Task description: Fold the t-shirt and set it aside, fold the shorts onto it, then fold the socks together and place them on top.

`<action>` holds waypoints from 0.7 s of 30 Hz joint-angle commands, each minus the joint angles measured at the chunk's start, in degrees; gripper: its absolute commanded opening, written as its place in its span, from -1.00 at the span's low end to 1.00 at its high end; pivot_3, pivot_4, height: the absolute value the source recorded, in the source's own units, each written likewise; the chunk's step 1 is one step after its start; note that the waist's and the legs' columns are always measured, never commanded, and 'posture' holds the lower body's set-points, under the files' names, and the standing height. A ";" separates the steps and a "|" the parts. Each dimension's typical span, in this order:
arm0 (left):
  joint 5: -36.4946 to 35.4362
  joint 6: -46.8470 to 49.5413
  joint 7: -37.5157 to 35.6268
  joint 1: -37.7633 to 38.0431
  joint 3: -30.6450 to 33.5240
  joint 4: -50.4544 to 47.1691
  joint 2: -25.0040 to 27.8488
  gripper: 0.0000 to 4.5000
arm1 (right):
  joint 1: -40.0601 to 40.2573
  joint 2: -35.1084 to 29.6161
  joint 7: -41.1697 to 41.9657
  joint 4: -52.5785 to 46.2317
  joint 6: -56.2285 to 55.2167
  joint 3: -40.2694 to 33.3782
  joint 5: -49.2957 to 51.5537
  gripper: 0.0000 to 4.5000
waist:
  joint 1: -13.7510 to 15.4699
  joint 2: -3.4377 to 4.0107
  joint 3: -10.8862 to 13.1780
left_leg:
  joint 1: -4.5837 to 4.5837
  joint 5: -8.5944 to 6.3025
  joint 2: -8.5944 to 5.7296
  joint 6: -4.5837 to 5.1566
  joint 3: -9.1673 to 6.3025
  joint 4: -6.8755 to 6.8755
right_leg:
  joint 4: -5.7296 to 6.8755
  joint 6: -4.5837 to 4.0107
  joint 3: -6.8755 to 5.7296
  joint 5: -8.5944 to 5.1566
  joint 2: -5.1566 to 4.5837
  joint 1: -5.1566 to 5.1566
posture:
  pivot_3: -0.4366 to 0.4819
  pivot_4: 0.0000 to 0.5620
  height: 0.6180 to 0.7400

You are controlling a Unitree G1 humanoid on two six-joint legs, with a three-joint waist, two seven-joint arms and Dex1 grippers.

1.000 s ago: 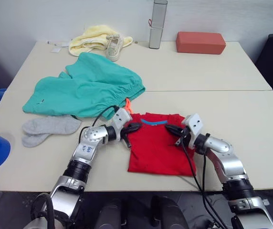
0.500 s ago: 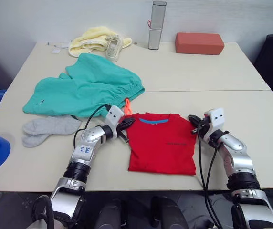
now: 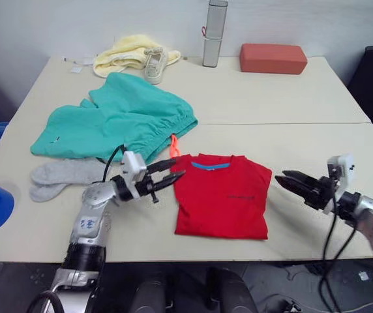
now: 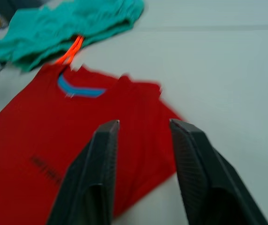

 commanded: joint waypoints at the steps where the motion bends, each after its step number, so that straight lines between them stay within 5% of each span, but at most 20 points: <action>1: -5.43 3.90 -5.33 5.67 1.28 -10.01 5.50 0.23 | 0.06 -6.97 -2.12 -1.49 21.00 -3.62 9.37 0.47 | -0.15 -0.01 0.00 | 0.02 -0.02 0.03 0.01 -0.01 0.00 | 0.01 -0.05 0.00 -0.03 0.00 0.01 | -0.05 -0.47 1.00; 4: -6.59 5.81 -6.67 10.75 1.83 -14.49 9.38 0.66 | -0.76 -10.48 -4.08 -0.76 32.83 -2.80 12.26 0.92 | -0.10 0.00 0.00 | 0.04 -0.02 0.07 0.04 -0.04 -0.04 | 0.02 -0.17 -0.02 -0.10 0.01 -0.01 | -0.05 -0.47 1.00; 6: -6.86 6.39 -7.00 13.24 2.10 -16.50 10.92 0.95 | -1.63 -10.76 -5.16 0.18 37.67 -2.71 13.21 1.00 | -0.06 0.00 0.00 | 0.03 -0.08 0.08 0.08 -0.07 -0.07 | 0.01 -0.23 -0.04 -0.13 0.01 -0.03 | -0.05 -0.47 1.00; 15: -14.11 13.18 -7.65 15.97 3.59 -20.69 12.49 0.98 | -8.05 -6.94 -9.47 5.43 49.85 3.89 13.24 1.00 | -0.13 -0.01 0.00 | -0.05 -0.17 0.07 0.06 -0.10 -0.06 | -0.08 -0.22 -0.07 -0.12 0.02 -0.04 | -0.05 -0.47 1.00; 21: -16.39 15.75 -6.70 16.24 5.05 -22.36 13.20 0.98 | -9.43 -3.34 -14.78 5.35 49.85 8.10 25.32 1.00 | -0.58 -0.31 -0.14 | -0.03 -0.23 0.30 -0.14 -0.10 -0.09 | -0.13 -0.30 -0.14 -0.17 0.25 -0.02 | -0.05 -0.47 1.00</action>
